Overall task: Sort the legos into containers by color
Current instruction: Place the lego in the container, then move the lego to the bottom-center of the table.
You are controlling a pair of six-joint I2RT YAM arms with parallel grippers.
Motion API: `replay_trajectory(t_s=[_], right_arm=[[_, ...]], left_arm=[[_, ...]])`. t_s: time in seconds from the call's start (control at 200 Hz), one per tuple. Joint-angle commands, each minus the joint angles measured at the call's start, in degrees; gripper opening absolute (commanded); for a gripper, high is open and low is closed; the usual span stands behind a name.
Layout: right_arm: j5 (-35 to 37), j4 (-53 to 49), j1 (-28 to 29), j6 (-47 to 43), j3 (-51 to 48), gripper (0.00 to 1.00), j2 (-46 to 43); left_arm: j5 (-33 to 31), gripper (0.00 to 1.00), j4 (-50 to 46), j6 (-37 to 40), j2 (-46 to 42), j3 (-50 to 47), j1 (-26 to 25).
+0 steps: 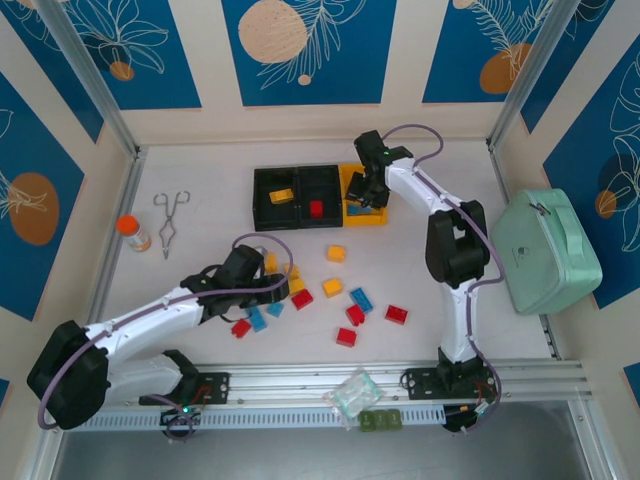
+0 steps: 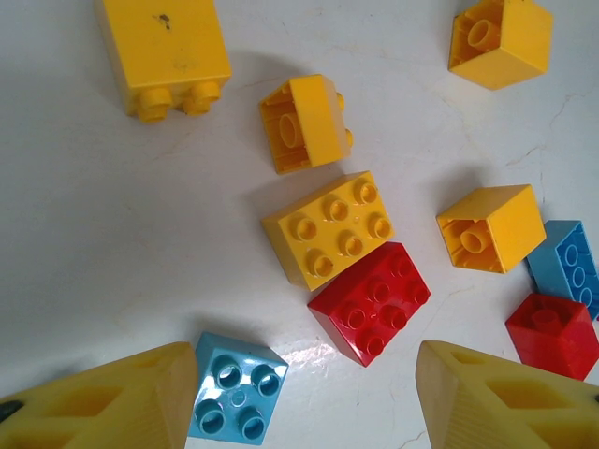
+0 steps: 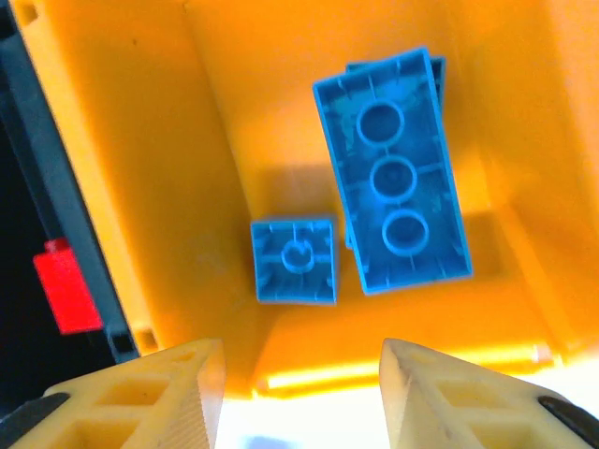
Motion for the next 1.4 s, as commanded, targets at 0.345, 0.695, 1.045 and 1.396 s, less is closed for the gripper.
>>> replay_trajectory(t_s=[0.345, 0.695, 1.045, 1.396], right_arm=[[-3.3, 6.3, 3.1, -0.3, -17.5, 0.47, -19.4], [-8.1, 12.0, 6.5, -2.0, -34.3, 0.52, -33.0], [-9.2, 14.9, 7.5, -0.3, -45.6, 0.52, -39.0], [-9.5, 16.6, 8.5, 0.6, -47.3, 0.52, -39.4]], left_arm=[[-4.5, 0.63, -8.3, -0.9, -2.6, 2.4, -0.6], [-9.3, 0.63, -21.6, -2.5, -6.4, 3.0, -0.5], [-13.6, 0.64, -34.5, -9.4, -6.2, 3.5, -0.6], [-13.0, 0.6, -35.6, -24.1, -12.8, -4.4, -1.9]])
